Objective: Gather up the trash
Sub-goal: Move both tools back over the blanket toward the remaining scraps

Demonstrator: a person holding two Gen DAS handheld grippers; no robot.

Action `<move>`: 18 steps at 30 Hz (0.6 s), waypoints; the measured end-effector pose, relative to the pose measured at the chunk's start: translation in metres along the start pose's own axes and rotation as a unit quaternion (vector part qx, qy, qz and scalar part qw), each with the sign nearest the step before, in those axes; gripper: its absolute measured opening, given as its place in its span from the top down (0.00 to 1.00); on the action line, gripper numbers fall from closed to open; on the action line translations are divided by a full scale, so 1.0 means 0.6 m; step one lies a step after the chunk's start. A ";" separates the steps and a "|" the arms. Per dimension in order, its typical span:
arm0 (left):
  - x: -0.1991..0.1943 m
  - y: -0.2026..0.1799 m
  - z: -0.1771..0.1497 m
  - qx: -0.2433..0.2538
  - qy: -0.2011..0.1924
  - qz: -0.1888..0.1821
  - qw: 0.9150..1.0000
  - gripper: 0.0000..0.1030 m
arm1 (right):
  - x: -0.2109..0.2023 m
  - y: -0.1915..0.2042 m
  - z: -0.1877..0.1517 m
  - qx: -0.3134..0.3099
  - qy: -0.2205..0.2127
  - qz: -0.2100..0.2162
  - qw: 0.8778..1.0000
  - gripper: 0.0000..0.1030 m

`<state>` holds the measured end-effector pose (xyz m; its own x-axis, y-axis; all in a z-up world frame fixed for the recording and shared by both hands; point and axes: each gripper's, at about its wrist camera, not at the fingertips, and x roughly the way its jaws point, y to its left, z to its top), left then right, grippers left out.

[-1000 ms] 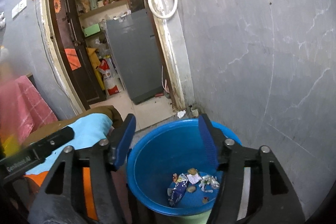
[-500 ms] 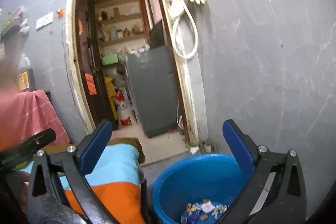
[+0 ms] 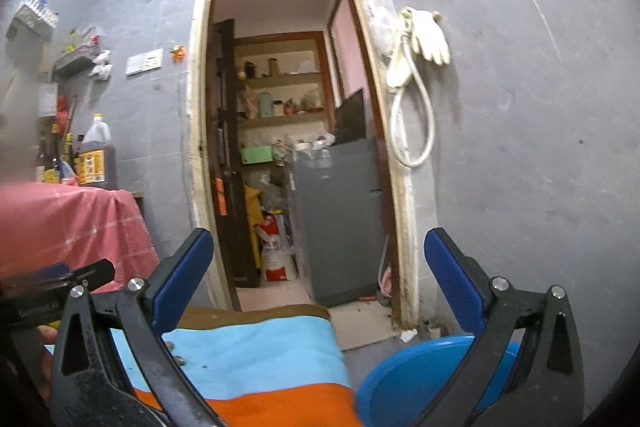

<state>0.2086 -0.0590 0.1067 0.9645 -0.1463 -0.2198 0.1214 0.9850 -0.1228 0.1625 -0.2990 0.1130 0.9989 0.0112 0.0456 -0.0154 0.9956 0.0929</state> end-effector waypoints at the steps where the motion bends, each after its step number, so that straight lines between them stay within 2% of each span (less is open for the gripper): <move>1: -0.004 0.008 -0.001 0.001 -0.002 0.006 1.000 0.02 | 0.001 0.009 -0.001 -0.003 -0.002 0.005 1.000 0.00; 10: -0.025 0.083 -0.013 0.005 -0.020 0.051 0.998 0.02 | 0.017 0.102 -0.025 -0.057 0.011 0.060 0.997 0.00; 18: -0.013 0.138 -0.033 0.016 0.004 0.080 0.997 0.02 | 0.051 0.155 -0.059 -0.096 0.069 0.091 0.989 0.00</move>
<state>0.2065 0.0217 0.0793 0.9703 0.0125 -0.2414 -0.0263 0.9982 -0.0543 0.1933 -0.2026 0.0876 0.9770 0.1915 -0.0939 -0.2004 0.9750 -0.0960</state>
